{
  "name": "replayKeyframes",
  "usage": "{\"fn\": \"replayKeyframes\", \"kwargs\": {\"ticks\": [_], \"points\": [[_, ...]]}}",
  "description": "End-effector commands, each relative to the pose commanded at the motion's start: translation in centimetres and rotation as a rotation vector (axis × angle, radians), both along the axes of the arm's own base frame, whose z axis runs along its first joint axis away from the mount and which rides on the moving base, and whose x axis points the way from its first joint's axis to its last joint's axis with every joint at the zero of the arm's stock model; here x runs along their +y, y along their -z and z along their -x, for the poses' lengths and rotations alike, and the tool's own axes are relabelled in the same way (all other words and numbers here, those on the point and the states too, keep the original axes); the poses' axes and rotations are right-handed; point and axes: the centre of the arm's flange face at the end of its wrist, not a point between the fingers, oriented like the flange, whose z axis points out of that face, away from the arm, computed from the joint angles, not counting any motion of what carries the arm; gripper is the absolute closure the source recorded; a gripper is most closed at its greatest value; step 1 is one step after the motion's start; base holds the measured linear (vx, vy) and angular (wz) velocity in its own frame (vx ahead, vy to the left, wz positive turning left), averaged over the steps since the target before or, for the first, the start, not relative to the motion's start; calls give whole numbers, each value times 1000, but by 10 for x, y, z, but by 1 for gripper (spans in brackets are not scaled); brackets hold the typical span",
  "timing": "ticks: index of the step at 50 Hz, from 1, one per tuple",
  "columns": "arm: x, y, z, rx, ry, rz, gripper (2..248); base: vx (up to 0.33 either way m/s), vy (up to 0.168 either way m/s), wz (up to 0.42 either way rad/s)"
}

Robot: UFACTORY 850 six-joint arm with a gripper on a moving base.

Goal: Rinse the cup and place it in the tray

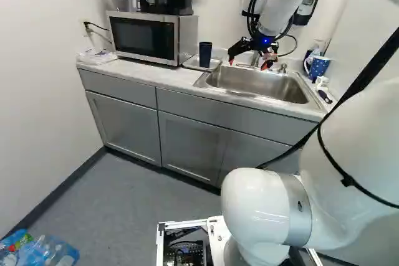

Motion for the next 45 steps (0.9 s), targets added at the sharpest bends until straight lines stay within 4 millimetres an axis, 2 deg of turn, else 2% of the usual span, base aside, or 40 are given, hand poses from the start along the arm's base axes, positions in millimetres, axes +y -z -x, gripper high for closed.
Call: {"fn": "replayKeyframes", "kwargs": {"ticks": [31,45], "points": [[0,0,0,0,0,0,3,-138,107,-9],[0,0,0,0,0,0,3,-154,52,-247]]}}
